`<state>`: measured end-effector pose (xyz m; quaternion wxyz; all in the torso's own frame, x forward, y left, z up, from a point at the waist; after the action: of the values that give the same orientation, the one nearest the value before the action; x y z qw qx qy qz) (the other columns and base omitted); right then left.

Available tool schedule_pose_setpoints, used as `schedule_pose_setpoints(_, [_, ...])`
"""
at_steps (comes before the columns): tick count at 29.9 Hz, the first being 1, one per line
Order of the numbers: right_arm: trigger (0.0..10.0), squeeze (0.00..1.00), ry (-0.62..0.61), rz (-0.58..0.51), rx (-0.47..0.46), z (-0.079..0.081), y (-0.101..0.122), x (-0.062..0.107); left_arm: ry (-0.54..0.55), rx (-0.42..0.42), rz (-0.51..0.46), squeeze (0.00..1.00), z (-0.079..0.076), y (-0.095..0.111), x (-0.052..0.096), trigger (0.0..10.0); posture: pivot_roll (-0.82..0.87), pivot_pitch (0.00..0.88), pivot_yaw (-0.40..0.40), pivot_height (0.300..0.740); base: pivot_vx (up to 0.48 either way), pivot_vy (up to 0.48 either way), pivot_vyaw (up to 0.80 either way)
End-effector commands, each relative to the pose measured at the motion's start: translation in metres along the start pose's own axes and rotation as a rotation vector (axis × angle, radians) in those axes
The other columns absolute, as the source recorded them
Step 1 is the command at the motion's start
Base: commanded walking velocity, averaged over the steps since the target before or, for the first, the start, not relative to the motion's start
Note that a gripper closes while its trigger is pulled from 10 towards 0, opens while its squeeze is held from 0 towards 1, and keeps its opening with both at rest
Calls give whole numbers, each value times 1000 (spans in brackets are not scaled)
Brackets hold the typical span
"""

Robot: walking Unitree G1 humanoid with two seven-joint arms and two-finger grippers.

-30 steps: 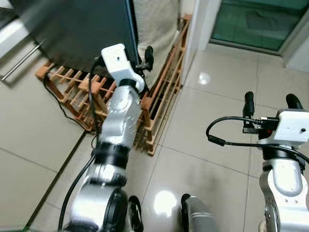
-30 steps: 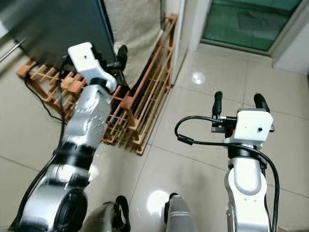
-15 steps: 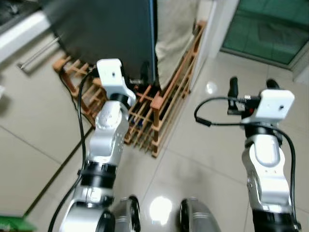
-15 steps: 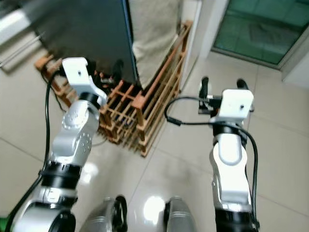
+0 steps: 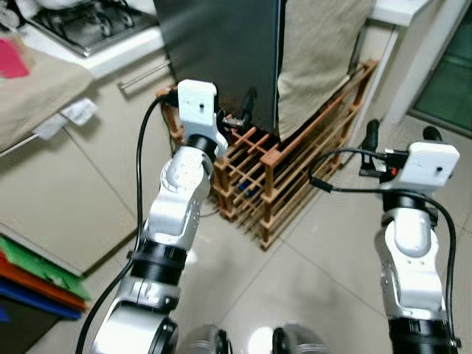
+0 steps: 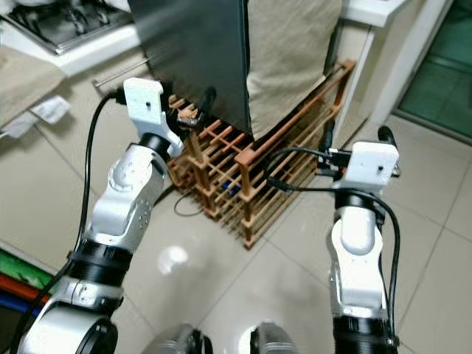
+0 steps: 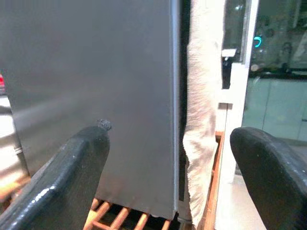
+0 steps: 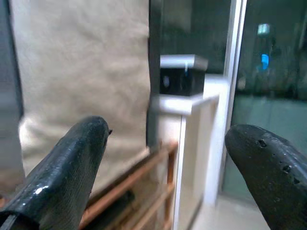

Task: Restocking fridge

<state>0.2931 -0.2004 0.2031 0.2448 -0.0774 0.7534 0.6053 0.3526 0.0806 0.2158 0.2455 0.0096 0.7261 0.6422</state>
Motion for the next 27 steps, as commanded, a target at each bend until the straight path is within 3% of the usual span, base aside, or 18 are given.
schedule_pose_setpoints(1, [10000, 0, -23, -35, 17, -12, 9, 13, 47, -5, 31, 0, 17, -10, 26, 10000, -196, 47, 95, 723, 0, 0, 0])
schedule_pose_setpoints(2, [10000, 0, -23, -35, 17, -12, 9, 13, 47, -5, 31, 0, 17, -10, 26, 10000, -196, 47, 95, 723, 0, 0, 0])
schedule_pose_setpoints(3, [10000, 0, 10, 30, 40, -15, -3, 33, 42, -48, 108, 0, 22, -25, 56, 10000, -185, 59, 83, 723, 0, 0, 0])
schedule_pose_setpoints(4, [10000, 0, 40, 85, 51, -14, -14, 49, 50, -75, 179, 0, 23, -38, 76, 10000, -183, 65, 79, 723, 0, 0, 0])
schedule_pose_setpoints(6, [10000, 0, 38, 107, 50, -14, -18, 52, 61, -60, 212, 0, 22, -44, 79, 10000, -182, 65, 78, 723, 0, 0, 0])
schedule_pose_setpoints(10, [10000, 0, 14, 111, 36, -15, -22, 40, 45, 28, 145, 0, 10, -36, 58, 10000, -185, 51, 69, 723, 99, 0, 0])
schedule_pose_setpoints(14, [10000, 0, 43, 97, 38, -10, -21, 29, 21, 58, 132, 0, 3, -33, 44, 10000, -194, 34, 59, 723, 459, 0, 0])
schedule_pose_setpoints(27, [10000, 0, 81, 61, 20, 1, -18, 6, -47, 89, 133, 0, -11, -31, 29, 10000, -201, 34, 64, 723, 461, 0, 0])
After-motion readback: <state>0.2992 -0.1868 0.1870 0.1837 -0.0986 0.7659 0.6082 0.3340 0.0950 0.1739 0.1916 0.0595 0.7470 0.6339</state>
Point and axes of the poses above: a point about 5 cm out from each wrist's last joint towards the gripper, its own x axis pointing back from the gripper into the wrist, its own y axis along the axis of the wrist's last joint, z = x × y, the point moved 2 cm from there along -x, pointing out of the wrist towards the gripper, and after that the axes turned 2 degrees about x, right-handed, at the moved point
